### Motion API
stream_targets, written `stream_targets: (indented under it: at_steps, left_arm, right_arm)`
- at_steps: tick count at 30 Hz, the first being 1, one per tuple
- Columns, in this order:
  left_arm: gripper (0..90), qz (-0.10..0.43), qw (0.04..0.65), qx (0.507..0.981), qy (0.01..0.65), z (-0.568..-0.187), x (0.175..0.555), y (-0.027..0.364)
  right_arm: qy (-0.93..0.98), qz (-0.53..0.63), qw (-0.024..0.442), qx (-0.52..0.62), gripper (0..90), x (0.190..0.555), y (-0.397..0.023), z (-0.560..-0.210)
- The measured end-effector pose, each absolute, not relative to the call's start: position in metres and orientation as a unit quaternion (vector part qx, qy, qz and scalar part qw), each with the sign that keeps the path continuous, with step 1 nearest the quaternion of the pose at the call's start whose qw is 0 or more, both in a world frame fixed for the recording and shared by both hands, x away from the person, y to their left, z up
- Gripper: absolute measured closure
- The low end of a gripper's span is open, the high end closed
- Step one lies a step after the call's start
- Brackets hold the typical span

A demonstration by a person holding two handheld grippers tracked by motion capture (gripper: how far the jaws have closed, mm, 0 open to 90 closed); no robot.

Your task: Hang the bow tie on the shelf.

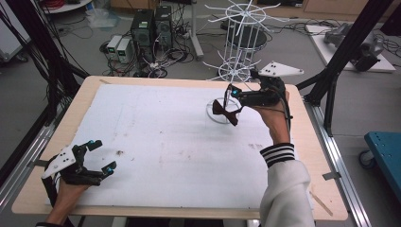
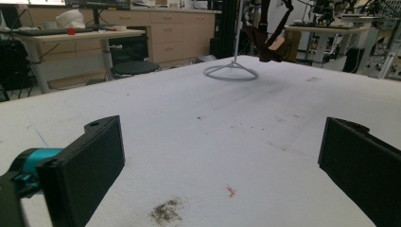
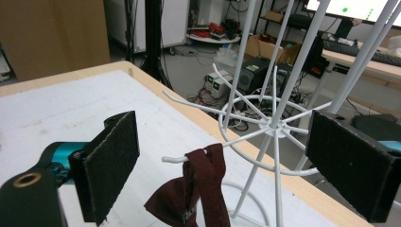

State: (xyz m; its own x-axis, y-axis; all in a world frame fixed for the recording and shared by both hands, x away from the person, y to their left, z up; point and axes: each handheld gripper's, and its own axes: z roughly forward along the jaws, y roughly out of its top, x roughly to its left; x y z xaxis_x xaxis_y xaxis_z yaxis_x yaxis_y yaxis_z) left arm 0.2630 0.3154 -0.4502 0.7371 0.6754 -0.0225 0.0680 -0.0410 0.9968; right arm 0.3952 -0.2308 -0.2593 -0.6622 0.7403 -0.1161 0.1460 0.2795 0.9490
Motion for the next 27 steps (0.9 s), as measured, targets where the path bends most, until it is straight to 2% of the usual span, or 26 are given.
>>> stream_targets:
  at_steps: [7,14,22,27]
  left_arm:
    - [1.7,0.240,0.636,0.680,0.276,-0.450,0.263,0.316]
    - [1.7,0.246,0.632,0.681,0.276,-0.450,0.262,0.315]
    - [1.7,0.260,0.641,0.667,0.278,-0.451,0.259,0.316]
    - [1.7,0.266,0.644,0.662,0.277,-0.452,0.258,0.317]
  right_arm:
    - [0.732,0.543,0.288,0.293,10.1,0.381,-0.238,-0.255]
    - [0.710,0.562,0.298,0.302,10.1,0.357,-0.262,-0.271]
    - [0.673,0.588,0.338,0.297,10.0,0.310,-0.287,-0.315]
    - [0.660,0.602,0.335,0.301,10.1,0.286,-0.288,-0.351]
